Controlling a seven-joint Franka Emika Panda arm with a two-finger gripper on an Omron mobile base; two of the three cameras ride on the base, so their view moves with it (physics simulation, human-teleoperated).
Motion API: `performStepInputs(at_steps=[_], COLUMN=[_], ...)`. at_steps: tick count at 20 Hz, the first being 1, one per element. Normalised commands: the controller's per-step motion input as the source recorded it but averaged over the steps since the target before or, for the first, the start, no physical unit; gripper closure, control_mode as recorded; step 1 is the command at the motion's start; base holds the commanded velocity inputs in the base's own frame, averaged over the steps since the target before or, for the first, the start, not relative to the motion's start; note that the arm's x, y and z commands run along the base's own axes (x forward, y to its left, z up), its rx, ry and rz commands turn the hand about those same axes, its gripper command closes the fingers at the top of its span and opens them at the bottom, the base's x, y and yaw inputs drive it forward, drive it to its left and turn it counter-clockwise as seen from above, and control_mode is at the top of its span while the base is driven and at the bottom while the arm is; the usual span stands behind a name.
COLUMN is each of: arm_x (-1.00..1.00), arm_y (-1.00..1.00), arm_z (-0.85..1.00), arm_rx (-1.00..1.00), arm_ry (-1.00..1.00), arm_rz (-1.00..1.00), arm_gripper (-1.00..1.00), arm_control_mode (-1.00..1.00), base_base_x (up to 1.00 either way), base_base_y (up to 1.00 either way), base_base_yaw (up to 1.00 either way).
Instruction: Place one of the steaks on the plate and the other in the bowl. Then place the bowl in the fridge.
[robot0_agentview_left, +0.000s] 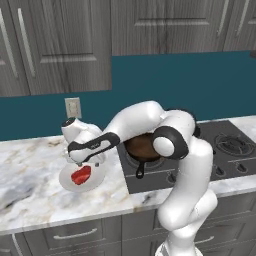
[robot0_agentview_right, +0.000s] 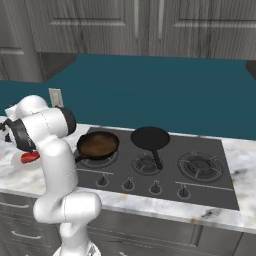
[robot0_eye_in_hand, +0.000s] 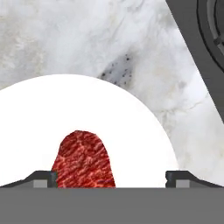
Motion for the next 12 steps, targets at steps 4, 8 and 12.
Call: performStepInputs(at_steps=[4, 8, 12], arm_x=[-0.49, -0.56, -0.71], arm_y=[-1.00, -1.00, -0.92], arm_z=[0.51, 0.33, 0.48], arm_rx=[0.12, 0.14, 0.08], arm_ry=[0.00, -0.01, -0.04], arm_rz=[-0.12, -0.10, 0.01], arm_gripper=[-1.00, -1.00, -1.00], arm_control_mode=[-1.00, -1.00, -1.00], base_base_x=[0.00, 0.00, 0.00], base_base_y=[0.00, 0.00, 0.00], base_base_yaw=[0.00, 0.00, 0.00])
